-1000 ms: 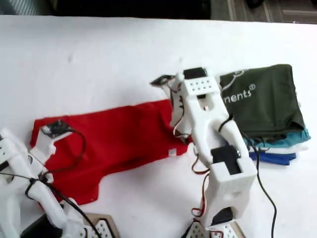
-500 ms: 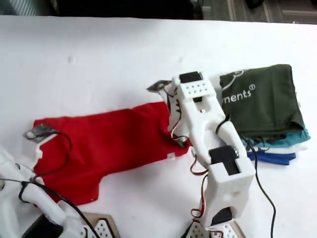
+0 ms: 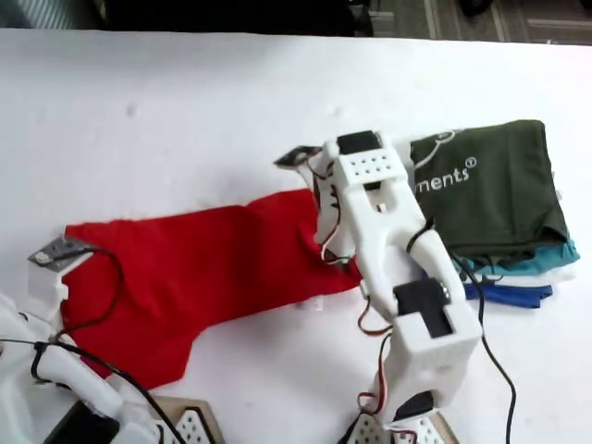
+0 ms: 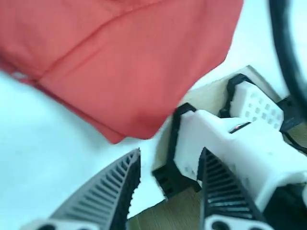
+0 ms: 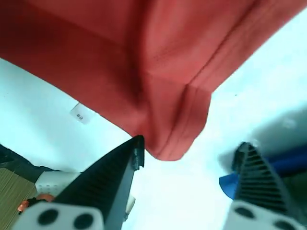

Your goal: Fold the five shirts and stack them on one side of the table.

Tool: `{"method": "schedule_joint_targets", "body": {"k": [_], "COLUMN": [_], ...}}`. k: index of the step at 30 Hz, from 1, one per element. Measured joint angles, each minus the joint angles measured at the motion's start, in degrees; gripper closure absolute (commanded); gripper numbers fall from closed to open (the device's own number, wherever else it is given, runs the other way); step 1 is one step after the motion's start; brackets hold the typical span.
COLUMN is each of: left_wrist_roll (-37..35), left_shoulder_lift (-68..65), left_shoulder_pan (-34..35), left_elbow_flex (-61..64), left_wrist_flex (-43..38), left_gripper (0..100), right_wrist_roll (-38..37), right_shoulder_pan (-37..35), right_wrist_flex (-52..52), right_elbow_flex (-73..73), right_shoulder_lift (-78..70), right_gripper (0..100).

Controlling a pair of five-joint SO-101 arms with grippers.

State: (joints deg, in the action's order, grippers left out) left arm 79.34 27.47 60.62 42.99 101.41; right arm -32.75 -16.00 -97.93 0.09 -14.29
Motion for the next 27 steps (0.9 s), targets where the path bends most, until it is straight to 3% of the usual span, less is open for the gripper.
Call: {"method": "schedule_joint_targets", "body": {"k": [6,8,11,14,16,22,27], "left_wrist_roll": [-3.6,-8.3,-20.0,-32.5,-37.7,-44.0,-44.4], "left_shoulder_lift": [0.0,0.0,0.0,0.0,0.0,0.0,-0.4], "left_shoulder_pan": [0.0,-1.5,-5.4,-11.1,-15.5,-26.2,-27.9], "left_elbow_flex": [-8.4,-10.7,-11.7,-11.1,-8.7,3.2,9.3], "left_wrist_flex": [-1.5,-4.3,-10.5,-16.9,-21.0,-35.0,-44.5], "left_gripper": [79,83,97,96,98,98,98], "right_wrist_roll": [0.0,0.9,6.0,11.3,13.6,15.3,15.3], "right_shoulder_pan": [0.0,0.0,-0.4,-1.4,-1.6,-2.0,-0.3], "right_wrist_flex": [-0.1,1.4,6.9,13.6,17.0,20.1,20.1], "right_elbow_flex": [-3.2,-6.1,-10.0,-13.5,-15.7,-25.3,-37.5], "right_shoulder_lift": [4.8,4.8,2.5,-3.0,-7.2,-21.3,-33.7], "right_gripper": [69.0,77.2,98.3,94.1,97.9,98.1,98.1]}}
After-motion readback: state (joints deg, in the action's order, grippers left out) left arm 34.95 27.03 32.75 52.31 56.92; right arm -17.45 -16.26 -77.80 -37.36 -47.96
